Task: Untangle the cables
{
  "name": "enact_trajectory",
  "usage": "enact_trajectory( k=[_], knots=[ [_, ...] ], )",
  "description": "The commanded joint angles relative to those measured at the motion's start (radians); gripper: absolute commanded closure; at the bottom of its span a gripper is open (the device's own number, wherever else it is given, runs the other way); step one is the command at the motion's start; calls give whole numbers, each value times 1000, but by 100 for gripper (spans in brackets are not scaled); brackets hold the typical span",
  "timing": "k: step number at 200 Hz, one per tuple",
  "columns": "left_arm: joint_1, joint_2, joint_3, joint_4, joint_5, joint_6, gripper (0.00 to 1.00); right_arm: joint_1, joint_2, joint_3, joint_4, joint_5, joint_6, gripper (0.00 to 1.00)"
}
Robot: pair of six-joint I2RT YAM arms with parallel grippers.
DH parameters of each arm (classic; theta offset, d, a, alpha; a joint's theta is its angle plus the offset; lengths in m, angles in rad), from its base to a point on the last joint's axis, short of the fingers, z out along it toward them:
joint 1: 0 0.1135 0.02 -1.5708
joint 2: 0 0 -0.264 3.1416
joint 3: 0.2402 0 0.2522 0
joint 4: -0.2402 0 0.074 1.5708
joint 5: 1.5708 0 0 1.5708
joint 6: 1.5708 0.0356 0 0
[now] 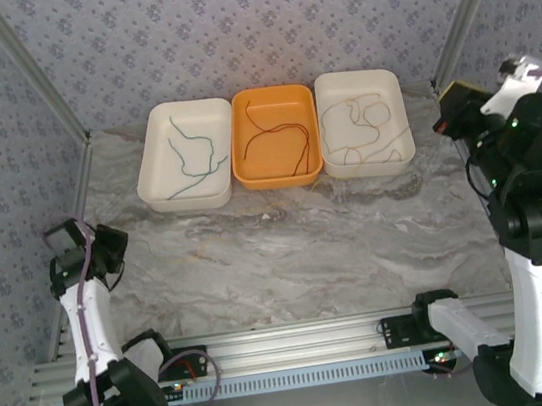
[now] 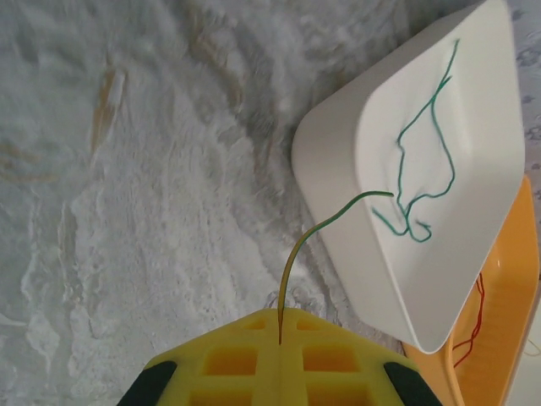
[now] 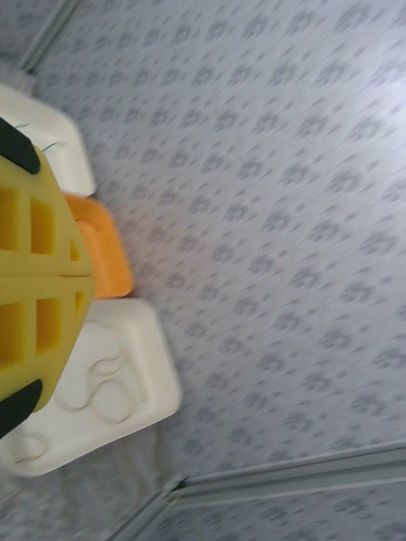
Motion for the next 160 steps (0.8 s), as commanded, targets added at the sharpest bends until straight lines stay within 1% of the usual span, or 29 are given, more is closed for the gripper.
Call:
enact_trajectory(
  k=[1,24,52,77,126,160],
  knots=[
    [5,12,-39,125,100,-49,100,-13,53,136,55,-32,37,100],
    [5,6,-76,121,63,-30,100,-17,113,290,60,-33,55,100],
    [5,37,-101,131,66,-14,100,-17,130,381,99,-24,73,100],
    [5,70,-107,113,20,19,100,-17,142,462,98,11,61,100],
    [5,91,-111,107,-27,27,100,-10,131,560,80,108,26,100],
    [5,103,-108,101,-38,31,100,39,108,562,99,178,-18,100]
  ],
)
